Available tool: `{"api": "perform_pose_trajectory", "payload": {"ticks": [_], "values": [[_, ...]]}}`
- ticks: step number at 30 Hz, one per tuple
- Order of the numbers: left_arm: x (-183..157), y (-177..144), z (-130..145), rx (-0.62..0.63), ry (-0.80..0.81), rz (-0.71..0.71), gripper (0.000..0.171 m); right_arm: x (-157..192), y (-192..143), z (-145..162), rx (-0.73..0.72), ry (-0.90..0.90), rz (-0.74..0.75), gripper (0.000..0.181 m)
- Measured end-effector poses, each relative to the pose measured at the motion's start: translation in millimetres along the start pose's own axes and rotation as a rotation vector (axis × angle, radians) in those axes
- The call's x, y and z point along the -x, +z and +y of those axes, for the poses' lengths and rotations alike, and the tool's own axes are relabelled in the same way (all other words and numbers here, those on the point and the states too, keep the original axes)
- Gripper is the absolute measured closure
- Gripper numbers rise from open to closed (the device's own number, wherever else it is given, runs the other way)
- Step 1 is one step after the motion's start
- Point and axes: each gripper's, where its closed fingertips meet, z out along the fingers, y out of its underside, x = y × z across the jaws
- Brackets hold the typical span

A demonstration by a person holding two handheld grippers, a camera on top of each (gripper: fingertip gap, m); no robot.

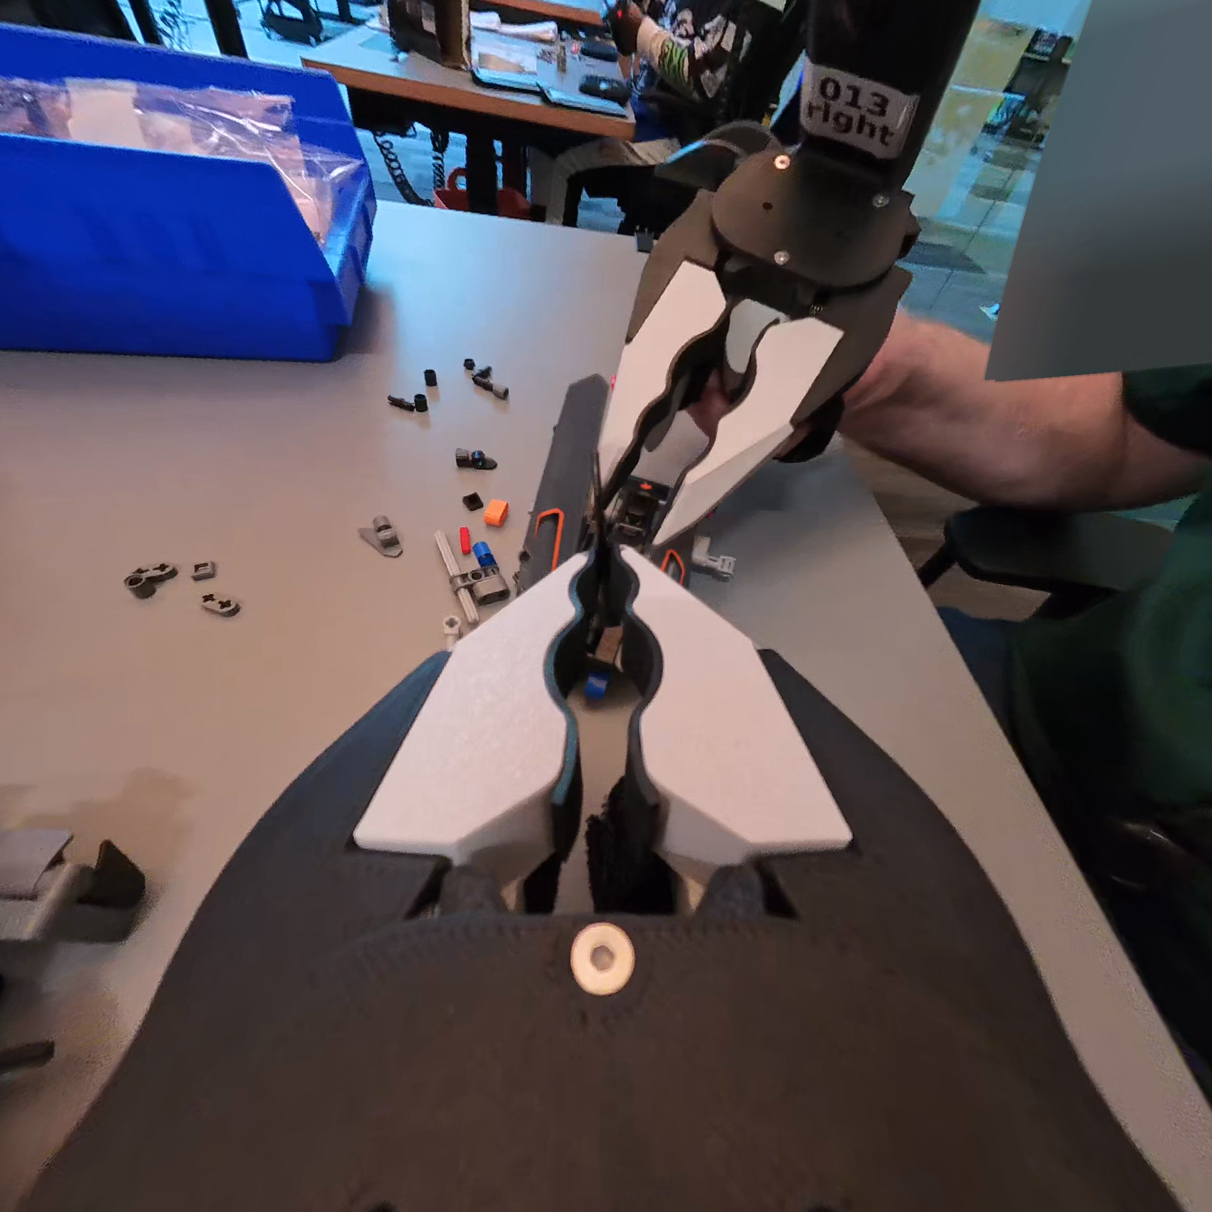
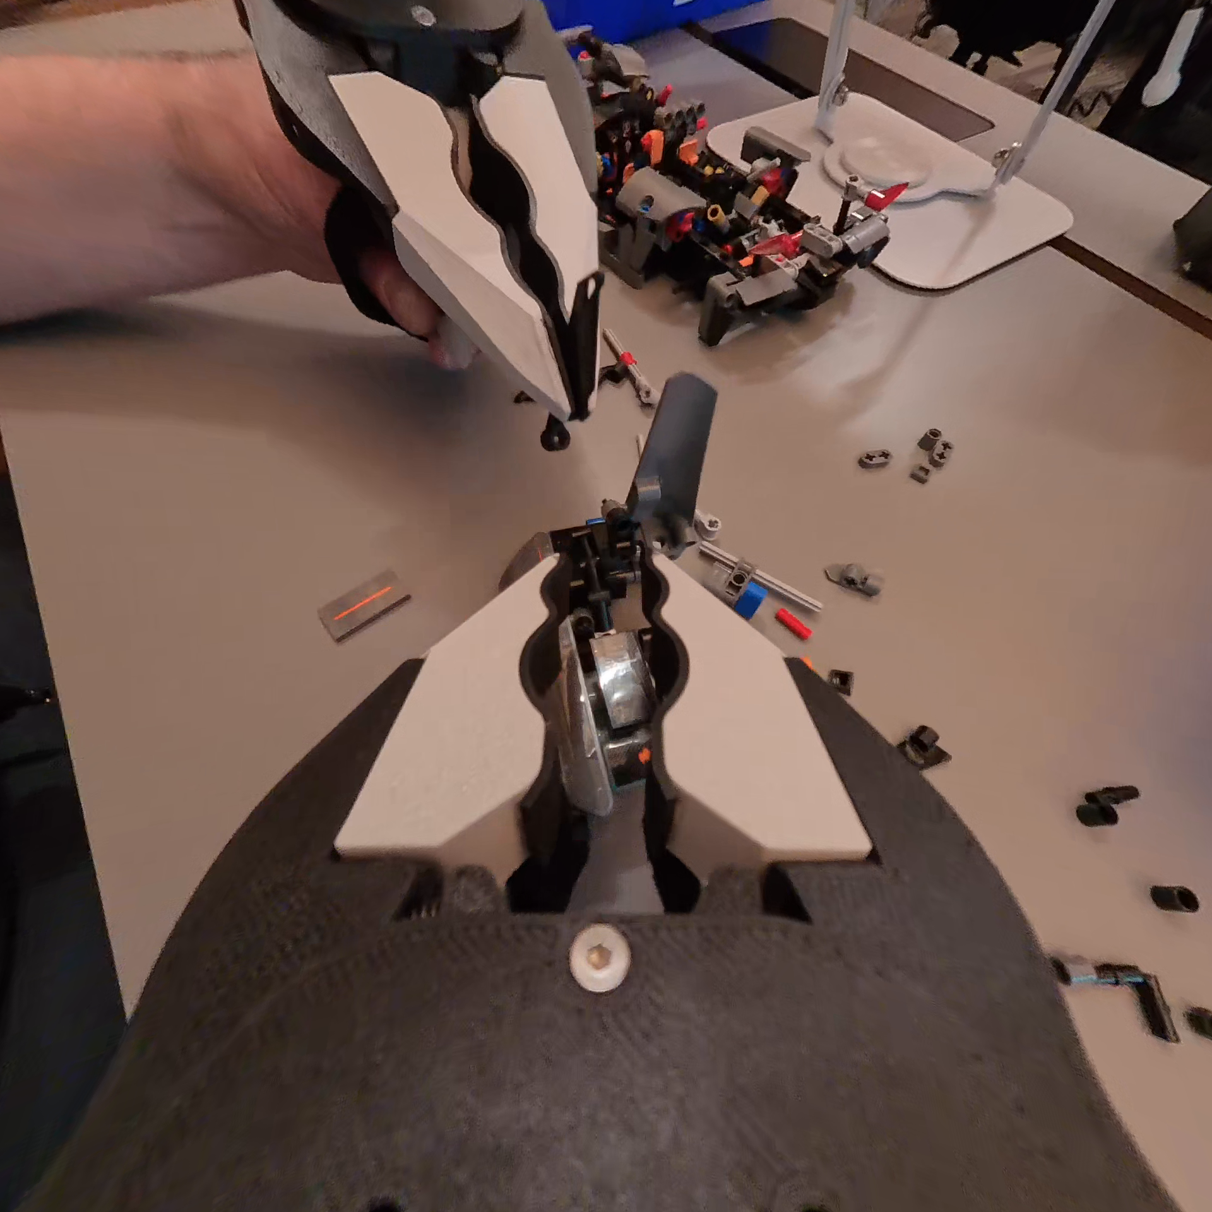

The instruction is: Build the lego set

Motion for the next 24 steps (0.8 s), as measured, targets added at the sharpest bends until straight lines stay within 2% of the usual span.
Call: {"api": "perform_pose_trajectory", "payload": {"ticks": [4, 10, 14, 16, 17, 21, 24], "values": [[3, 9, 2, 0.040, 0.019, 0.031, 0.171, 0, 5, 0, 0.013, -0.006, -0.046, 0.165], [9, 14, 1, 0.024, 0.045, 0.053, 0.171, -1, 11, -1, 0.015, -0.015, -0.063, 0.167], [10, 10, 1, 0.032, 0.051, 0.062, 0.171, -5, 6, -1, 0.011, -0.019, -0.042, 0.158], [4, 5, -4, 0.046, 0.079, 0.057, 0.171, -1, -8, -12, -0.050, -0.050, -0.028, 0.169], [-2, 3, -5, 0.070, 0.114, 0.058, 0.171, 2, -16, -21, -0.086, -0.066, -0.025, 0.173], [-24, 9, -3, 0.217, 0.256, 0.080, 0.171, 19, -29, -53, -0.158, -0.080, -0.088, 0.168], [-35, 14, -5, 0.270, 0.303, 0.097, 0.171, 30, -24, -57, -0.123, -0.085, -0.164, 0.176]]}}
